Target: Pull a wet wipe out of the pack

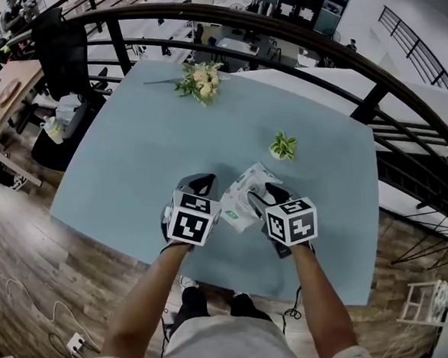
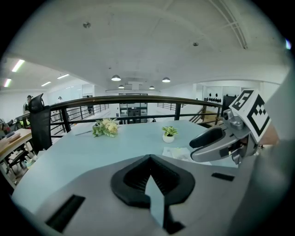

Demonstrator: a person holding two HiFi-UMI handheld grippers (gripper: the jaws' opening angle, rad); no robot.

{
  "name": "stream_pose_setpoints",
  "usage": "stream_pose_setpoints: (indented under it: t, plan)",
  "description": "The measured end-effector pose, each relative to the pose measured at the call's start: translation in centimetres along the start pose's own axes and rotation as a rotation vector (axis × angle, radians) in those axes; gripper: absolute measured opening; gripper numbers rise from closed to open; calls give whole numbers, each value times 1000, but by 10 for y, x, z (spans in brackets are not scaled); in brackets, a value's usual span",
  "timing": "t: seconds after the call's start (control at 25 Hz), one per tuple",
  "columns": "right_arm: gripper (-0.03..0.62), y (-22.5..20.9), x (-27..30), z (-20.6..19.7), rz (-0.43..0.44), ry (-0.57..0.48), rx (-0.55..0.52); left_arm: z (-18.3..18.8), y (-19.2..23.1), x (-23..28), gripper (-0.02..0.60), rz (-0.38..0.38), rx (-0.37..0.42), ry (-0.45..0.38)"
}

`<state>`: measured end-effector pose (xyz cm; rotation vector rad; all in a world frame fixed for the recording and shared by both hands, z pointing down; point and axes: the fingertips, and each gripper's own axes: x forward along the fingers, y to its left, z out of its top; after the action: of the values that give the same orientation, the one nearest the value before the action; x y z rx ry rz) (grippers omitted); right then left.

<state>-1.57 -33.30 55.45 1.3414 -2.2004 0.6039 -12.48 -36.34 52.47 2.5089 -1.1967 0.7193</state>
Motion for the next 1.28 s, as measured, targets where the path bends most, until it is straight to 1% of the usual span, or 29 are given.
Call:
stream_pose_setpoints:
  t: [0.16,0.32,0.56,0.72,0.88,1.08,1.28]
  plan:
    - [221,3,6,-6,38,29,-38,-4,4,-3,-5,35,6,6]
    - [212,4,13,-11,65,48,-60,-13,3,-2,-5,56,-34,17]
    - [197,6,18,-20,96,73,-75,-20,0,-4,-5,82,-26,27]
    - [167,6,22,-27,111,90,-81,-28,-4,-3,-5,90,-57,43]
    - [134,3,26,-33,117,110,-83,-29,-4,-4,-5,106,-57,44]
    - [115,4,28,-38,135,134,-92,-31,-4,-5,-5,123,-56,49]
    - [78,2,32,-42,141,147,-108,-37,-4,-7,-5,137,-84,61]
